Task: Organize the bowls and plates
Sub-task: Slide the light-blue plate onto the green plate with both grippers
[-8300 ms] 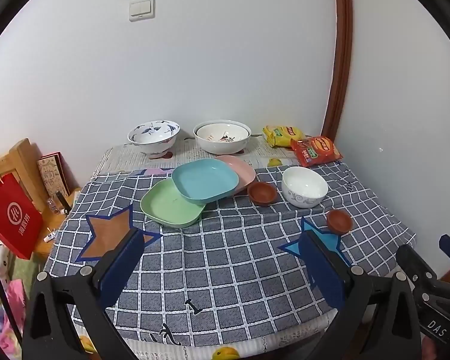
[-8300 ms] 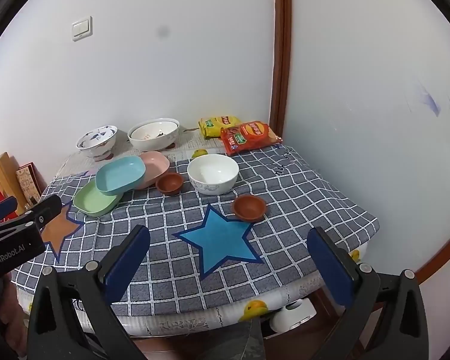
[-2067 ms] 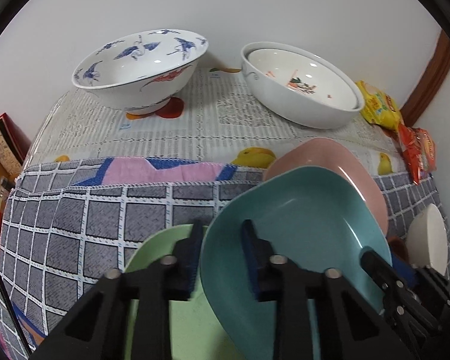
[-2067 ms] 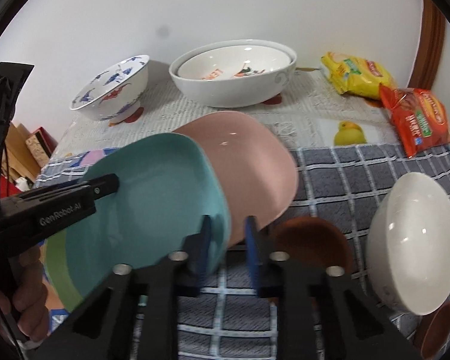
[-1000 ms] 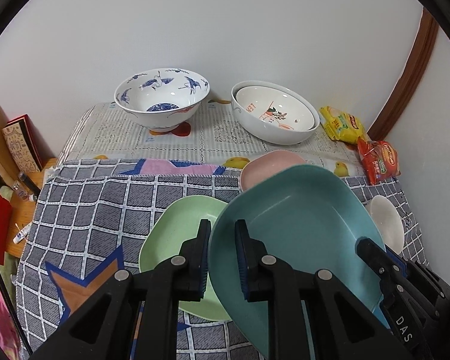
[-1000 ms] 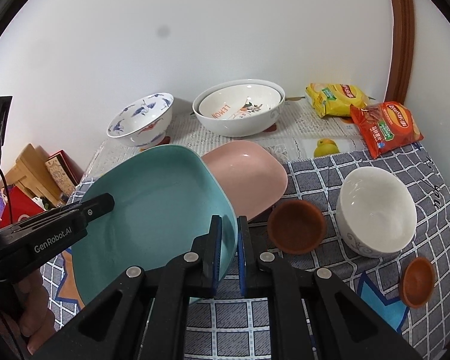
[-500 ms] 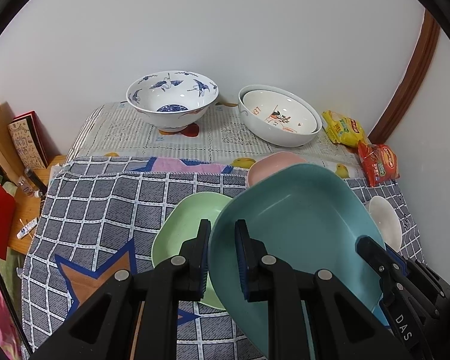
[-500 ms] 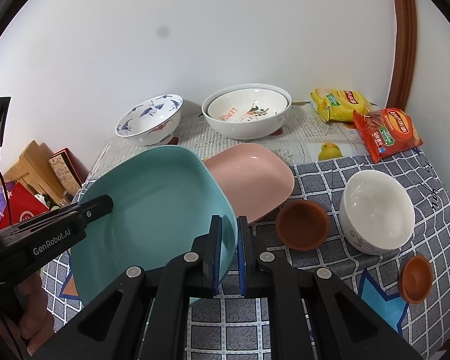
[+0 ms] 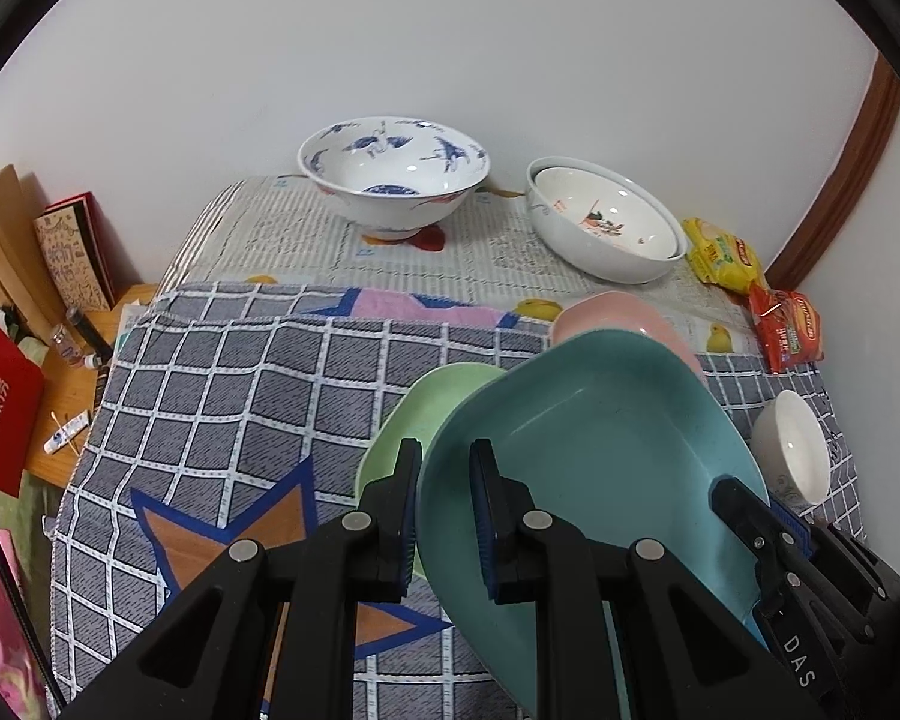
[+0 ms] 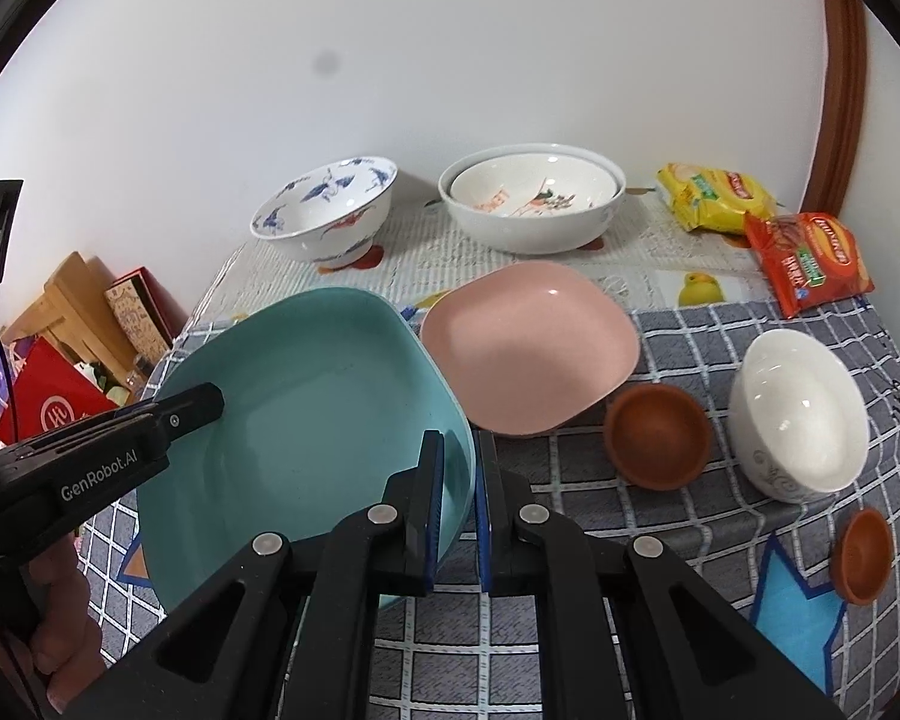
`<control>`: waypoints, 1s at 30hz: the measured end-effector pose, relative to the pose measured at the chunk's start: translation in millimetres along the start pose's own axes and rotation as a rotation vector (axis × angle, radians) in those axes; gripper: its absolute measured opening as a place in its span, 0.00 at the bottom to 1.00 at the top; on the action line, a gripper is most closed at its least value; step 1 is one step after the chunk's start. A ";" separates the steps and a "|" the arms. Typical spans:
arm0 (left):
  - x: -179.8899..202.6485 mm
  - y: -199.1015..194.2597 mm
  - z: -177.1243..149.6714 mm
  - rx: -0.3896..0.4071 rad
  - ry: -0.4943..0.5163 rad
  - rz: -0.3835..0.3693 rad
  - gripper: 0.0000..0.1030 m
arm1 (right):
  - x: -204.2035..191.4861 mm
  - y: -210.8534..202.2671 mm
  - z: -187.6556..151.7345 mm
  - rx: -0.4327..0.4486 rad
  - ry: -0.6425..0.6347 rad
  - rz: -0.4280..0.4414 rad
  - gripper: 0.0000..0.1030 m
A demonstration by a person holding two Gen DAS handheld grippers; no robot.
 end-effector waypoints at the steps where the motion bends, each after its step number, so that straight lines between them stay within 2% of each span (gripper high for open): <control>1: -2.1 1.4 -0.5 -0.002 -0.001 0.003 0.15 | -1.5 2.4 -0.7 -0.004 -0.001 0.003 0.09; 20: -38.7 50.2 -28.1 -0.115 -0.048 0.058 0.15 | -21.7 58.9 -25.0 -0.133 -0.019 0.025 0.09; 30: -33.5 60.6 -20.8 -0.114 -0.048 0.042 0.15 | -17.0 68.7 -14.3 -0.124 -0.030 0.001 0.09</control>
Point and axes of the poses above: each gripper's, at about its wrist camera, not at the fingertips, and y roughly the way its jaws point, x to its right, z to its top, the point moved 5 cm from there along y, roughly the way its jaws point, and after that the axes turned 8 degrees about z, right-handed, at the moved point
